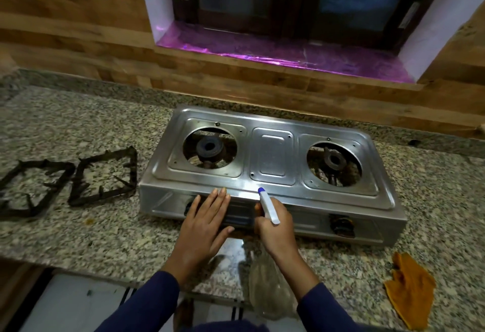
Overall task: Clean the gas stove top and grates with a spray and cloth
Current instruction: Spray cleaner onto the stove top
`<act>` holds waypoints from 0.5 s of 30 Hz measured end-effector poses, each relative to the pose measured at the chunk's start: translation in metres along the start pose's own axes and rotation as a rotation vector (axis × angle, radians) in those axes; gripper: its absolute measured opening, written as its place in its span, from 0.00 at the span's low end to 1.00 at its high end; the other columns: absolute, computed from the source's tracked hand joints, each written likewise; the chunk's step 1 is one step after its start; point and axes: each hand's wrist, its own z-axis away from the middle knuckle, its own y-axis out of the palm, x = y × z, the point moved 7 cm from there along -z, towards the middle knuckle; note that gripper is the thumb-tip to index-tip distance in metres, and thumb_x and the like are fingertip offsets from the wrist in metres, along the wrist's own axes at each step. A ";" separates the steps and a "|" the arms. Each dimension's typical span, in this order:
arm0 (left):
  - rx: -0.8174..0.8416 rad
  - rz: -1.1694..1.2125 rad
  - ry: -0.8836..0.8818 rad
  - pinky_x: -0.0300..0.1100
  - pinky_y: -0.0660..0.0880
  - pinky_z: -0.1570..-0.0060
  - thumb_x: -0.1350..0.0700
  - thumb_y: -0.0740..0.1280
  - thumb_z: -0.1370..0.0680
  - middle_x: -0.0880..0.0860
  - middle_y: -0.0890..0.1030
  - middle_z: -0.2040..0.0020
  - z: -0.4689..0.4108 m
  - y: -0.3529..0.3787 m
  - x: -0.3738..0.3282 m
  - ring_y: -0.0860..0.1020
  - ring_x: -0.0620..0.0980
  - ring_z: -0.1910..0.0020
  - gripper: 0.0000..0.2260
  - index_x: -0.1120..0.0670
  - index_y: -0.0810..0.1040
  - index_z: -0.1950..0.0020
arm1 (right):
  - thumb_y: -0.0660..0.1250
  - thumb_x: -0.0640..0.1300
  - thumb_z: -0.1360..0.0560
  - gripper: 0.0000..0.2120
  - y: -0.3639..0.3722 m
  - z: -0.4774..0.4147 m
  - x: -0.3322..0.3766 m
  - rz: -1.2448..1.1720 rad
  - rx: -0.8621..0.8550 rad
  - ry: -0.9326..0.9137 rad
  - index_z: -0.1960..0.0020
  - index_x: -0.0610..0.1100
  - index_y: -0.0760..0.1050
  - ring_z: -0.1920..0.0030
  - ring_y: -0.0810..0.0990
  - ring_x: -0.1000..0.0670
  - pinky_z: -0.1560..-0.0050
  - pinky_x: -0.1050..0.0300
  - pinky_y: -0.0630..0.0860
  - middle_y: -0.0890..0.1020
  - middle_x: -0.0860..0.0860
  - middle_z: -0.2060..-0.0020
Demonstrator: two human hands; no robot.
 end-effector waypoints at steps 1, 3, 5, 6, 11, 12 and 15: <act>-0.005 0.005 0.000 0.57 0.55 0.24 0.42 0.55 0.18 0.54 0.59 0.20 0.001 -0.001 0.003 0.55 0.51 0.20 0.30 0.57 0.60 0.21 | 0.64 0.35 0.38 0.10 0.005 -0.001 0.003 0.011 0.010 -0.001 0.63 0.49 0.72 0.66 0.74 0.49 0.66 0.52 0.71 0.76 0.50 0.66; -0.003 0.011 -0.009 0.57 0.54 0.24 0.42 0.55 0.18 0.54 0.58 0.19 0.003 -0.002 0.011 0.54 0.51 0.20 0.30 0.57 0.59 0.20 | 0.63 0.32 0.38 0.11 0.018 -0.001 0.010 0.003 0.047 0.001 0.67 0.49 0.70 0.70 0.70 0.52 0.69 0.56 0.67 0.73 0.52 0.71; -0.002 0.017 -0.011 0.57 0.53 0.24 0.42 0.55 0.18 0.53 0.58 0.19 0.005 -0.002 0.019 0.53 0.51 0.20 0.30 0.57 0.59 0.20 | 0.62 0.32 0.37 0.13 0.031 -0.001 0.017 0.003 0.077 -0.009 0.69 0.50 0.67 0.72 0.67 0.54 0.70 0.59 0.64 0.71 0.53 0.73; 0.000 0.017 -0.013 0.56 0.52 0.24 0.41 0.55 0.18 0.53 0.58 0.19 0.007 -0.003 0.023 0.53 0.51 0.20 0.30 0.57 0.59 0.20 | 0.62 0.33 0.37 0.12 0.037 -0.001 0.020 0.011 0.092 -0.016 0.68 0.50 0.68 0.71 0.68 0.54 0.70 0.60 0.65 0.72 0.53 0.72; -0.017 0.026 -0.049 0.56 0.52 0.23 0.42 0.55 0.18 0.54 0.58 0.19 0.015 -0.008 0.050 0.54 0.51 0.20 0.30 0.57 0.59 0.20 | 0.62 0.32 0.38 0.06 0.075 0.000 0.038 0.035 0.209 -0.046 0.66 0.41 0.69 0.70 0.70 0.53 0.70 0.59 0.66 0.73 0.50 0.70; -0.022 0.031 -0.058 0.56 0.52 0.23 0.43 0.55 0.18 0.54 0.59 0.19 0.017 -0.011 0.058 0.54 0.51 0.20 0.30 0.57 0.59 0.20 | 0.61 0.30 0.37 0.07 0.085 0.000 0.042 0.033 0.228 -0.046 0.67 0.41 0.67 0.71 0.68 0.54 0.70 0.58 0.65 0.71 0.50 0.71; -0.017 0.038 -0.080 0.56 0.54 0.24 0.42 0.54 0.18 0.53 0.58 0.19 0.023 -0.015 0.074 0.55 0.51 0.20 0.29 0.56 0.59 0.20 | 0.62 0.29 0.38 0.09 0.103 -0.003 0.051 0.089 0.268 -0.080 0.66 0.42 0.66 0.69 0.68 0.52 0.69 0.58 0.64 0.71 0.47 0.69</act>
